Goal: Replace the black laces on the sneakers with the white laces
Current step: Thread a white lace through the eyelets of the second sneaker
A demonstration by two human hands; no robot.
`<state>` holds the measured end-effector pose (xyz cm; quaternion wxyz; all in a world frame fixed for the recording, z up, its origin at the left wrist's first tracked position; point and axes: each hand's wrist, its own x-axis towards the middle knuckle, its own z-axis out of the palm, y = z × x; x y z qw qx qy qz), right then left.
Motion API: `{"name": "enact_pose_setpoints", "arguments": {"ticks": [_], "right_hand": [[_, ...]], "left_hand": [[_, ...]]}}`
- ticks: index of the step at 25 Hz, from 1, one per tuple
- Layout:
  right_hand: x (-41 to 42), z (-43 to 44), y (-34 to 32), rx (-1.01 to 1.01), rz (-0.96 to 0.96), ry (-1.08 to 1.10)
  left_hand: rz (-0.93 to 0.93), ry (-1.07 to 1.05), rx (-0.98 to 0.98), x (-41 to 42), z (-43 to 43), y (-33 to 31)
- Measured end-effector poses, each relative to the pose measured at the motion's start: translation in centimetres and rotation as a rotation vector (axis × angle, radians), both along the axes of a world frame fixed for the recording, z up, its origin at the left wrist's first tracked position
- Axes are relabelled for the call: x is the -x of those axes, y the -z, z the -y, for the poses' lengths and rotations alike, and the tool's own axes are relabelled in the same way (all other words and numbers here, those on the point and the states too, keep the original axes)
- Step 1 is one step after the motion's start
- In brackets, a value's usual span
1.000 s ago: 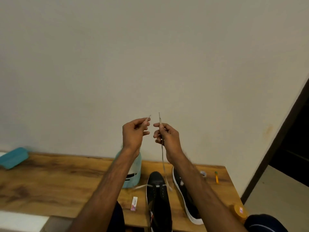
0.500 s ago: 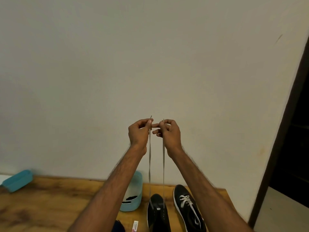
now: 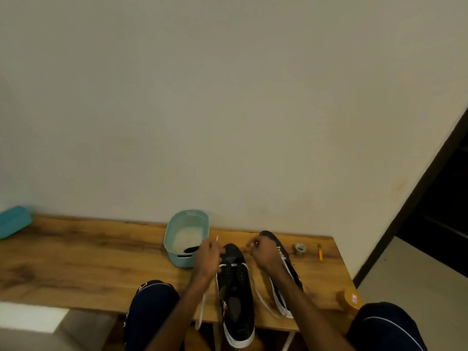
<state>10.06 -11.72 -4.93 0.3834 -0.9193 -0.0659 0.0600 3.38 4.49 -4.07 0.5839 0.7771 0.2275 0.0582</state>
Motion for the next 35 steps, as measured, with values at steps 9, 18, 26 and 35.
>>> {"name": "enact_pose_setpoints", "arguments": {"ticks": [9, 18, 26, 35], "right_hand": [[0.0, -1.4, 8.8, 0.140, -0.043, 0.064], [-0.8, -1.4, 9.7, 0.011, -0.107, 0.108], [-1.4, -0.8, 4.0, -0.246, 0.095, 0.146], [-0.3, -5.6, -19.8, -0.941, 0.221, 0.055]], "left_hand": [[-0.226, 0.202, -0.388, -0.7, 1.7, 9.4], [-0.198, 0.181, -0.385, -0.7, 2.1, 10.0], [0.136, -0.054, -0.137, -0.5, 1.6, 2.9], [0.672, -0.061, 0.028, -3.6, 0.9, -18.9]]}}
